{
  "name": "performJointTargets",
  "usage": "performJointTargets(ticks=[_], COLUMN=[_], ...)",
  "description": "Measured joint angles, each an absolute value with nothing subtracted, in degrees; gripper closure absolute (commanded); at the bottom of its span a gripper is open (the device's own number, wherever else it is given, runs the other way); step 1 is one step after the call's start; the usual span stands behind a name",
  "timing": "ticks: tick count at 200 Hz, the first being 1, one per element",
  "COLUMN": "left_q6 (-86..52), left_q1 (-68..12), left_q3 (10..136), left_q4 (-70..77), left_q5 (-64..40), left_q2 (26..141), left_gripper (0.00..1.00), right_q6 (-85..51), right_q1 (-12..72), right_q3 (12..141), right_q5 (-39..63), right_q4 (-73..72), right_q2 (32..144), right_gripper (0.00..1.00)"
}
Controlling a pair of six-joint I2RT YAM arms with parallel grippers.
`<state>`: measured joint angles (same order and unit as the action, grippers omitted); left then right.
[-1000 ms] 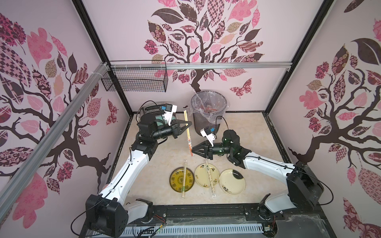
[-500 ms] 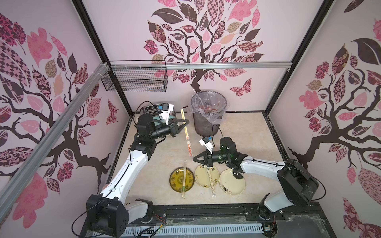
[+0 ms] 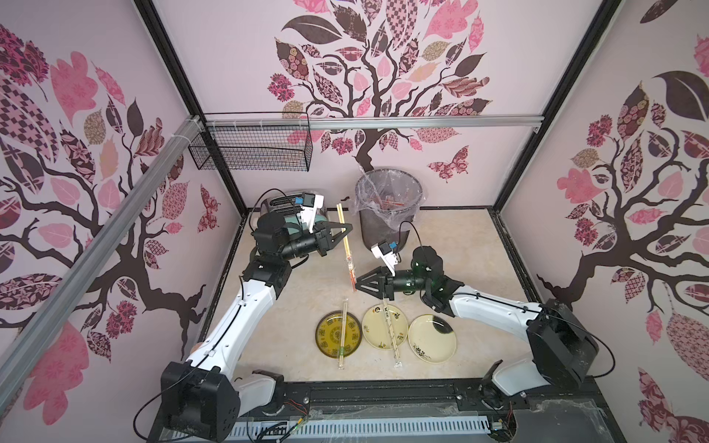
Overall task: Remove the packaging of disposable chopsticks
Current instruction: Remove the packet bag from the disposable chopsticks.
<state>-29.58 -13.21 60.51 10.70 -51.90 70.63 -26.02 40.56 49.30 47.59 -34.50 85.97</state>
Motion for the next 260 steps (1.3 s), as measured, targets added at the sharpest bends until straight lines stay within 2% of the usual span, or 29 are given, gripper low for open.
performJointTargets(ticks=[48,63,109,225,239,250,260], left_q6=[-29.58,-29.58,-29.58,-29.58,-29.58,-29.58,-29.58], left_q1=[-13.21,-13.21,-13.21,-13.21,-13.21,-13.21,-13.21], left_q3=[60.51,60.51,60.51,60.51,60.51,60.51,60.51], left_q4=[10.70,10.70,10.68,10.63,10.66,10.66,10.66], left_q5=[-52.21,-52.25,-52.80,-53.12,-53.19,-53.23,-53.25], left_q2=[70.63,70.61,70.52,70.28,70.28,70.28,70.28], left_gripper=[1.00,1.00,1.00,1.00,1.00,1.00,1.00], right_q6=[-26.70,-26.85,-26.98,-26.09,-25.69,-25.17,-25.34], right_q1=[41.69,41.93,42.15,42.70,42.68,42.70,42.70], right_q3=[49.15,48.66,46.48,39.51,39.20,39.16,39.16], right_q5=[47.86,47.99,48.47,47.68,47.27,46.94,46.65], right_q4=[-34.92,-34.89,-34.98,-33.12,-32.47,-32.05,-31.86], right_q2=[88.03,88.03,88.03,86.52,85.67,84.99,84.53], right_gripper=[0.83,0.84,1.00,1.00,0.90,0.74,0.69])
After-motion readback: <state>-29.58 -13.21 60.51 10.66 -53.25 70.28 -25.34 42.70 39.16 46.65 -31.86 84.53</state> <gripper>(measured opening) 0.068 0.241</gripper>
